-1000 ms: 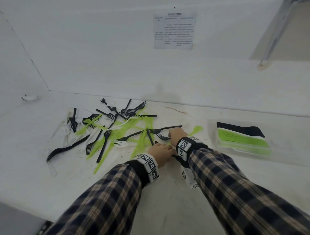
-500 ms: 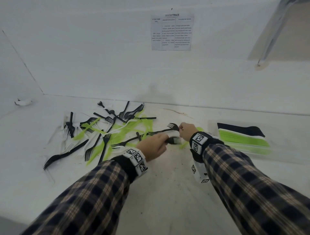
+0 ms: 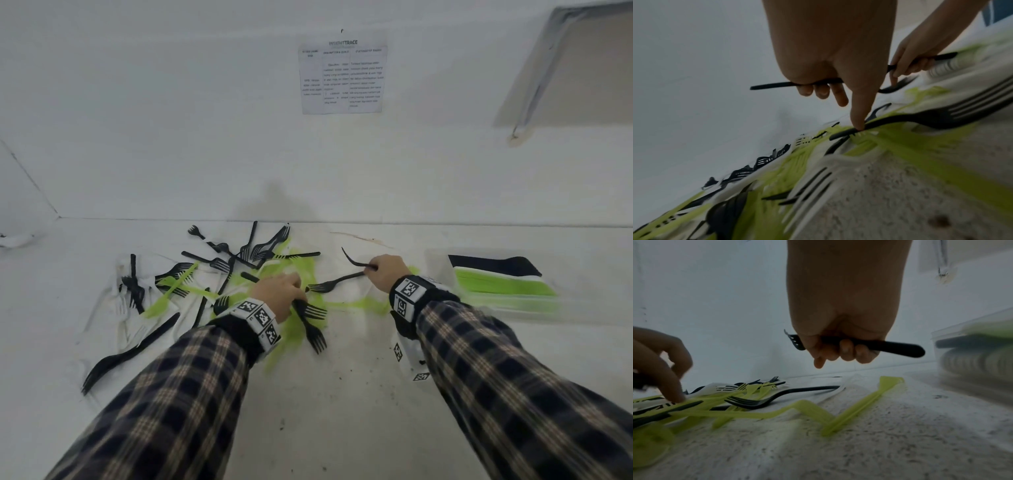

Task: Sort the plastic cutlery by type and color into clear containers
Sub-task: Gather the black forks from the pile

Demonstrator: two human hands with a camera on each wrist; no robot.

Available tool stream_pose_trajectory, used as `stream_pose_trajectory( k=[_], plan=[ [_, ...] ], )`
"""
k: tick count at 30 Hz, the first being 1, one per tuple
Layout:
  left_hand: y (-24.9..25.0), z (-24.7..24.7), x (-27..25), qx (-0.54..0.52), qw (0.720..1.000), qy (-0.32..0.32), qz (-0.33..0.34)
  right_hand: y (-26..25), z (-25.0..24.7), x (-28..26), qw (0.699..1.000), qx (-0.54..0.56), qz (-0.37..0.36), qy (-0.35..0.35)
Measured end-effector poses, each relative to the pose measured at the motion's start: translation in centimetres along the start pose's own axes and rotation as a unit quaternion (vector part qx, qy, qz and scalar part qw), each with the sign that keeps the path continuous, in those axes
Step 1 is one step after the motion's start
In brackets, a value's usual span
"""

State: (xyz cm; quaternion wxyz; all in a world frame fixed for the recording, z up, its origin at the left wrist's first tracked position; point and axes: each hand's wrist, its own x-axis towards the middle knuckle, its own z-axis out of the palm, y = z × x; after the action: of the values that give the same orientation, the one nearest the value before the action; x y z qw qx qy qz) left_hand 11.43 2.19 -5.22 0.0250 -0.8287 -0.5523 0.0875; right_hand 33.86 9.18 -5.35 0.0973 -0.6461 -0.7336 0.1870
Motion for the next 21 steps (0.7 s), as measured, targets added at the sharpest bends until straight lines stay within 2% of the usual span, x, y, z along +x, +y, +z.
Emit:
stream_pose_trajectory(
  k=[4,8,11,13,15,18,21],
  plan=[
    [0.1,0.6,0.6,0.019,0.999,0.001,0.025,-1.2,0.9,0.4,0.999,-0.016,-0.044,-0.027],
    [-0.4,0.9,0.6,0.017,0.999,0.010,0.040,-1.9,2.4,1.0,0.997,-0.004,-0.074,-0.026],
    [-1.4,0.3,0.0,-0.055,0.996,0.070,0.002,-2.7,2.9,1.6,0.995,-0.050,-0.072,-0.052],
    [-2.5,-0.3,-1.0,-0.103,0.985,0.127,-0.048,-3.2,3.1,1.9,0.990,-0.102,-0.064,-0.069],
    [-3.9,-0.6,-1.9,-0.181,0.964,0.156,-0.112,-3.4,3.5,2.3,0.987,-0.134,-0.056,-0.074],
    [-5.9,-0.5,-3.4,-0.348,0.899,0.176,-0.201,-4.0,3.9,2.7,0.984,-0.153,-0.043,-0.082],
    [-7.6,-0.2,-5.0,-0.369,0.860,0.203,-0.290,-4.7,3.5,2.9,0.991,-0.120,-0.028,-0.042]
  ],
)
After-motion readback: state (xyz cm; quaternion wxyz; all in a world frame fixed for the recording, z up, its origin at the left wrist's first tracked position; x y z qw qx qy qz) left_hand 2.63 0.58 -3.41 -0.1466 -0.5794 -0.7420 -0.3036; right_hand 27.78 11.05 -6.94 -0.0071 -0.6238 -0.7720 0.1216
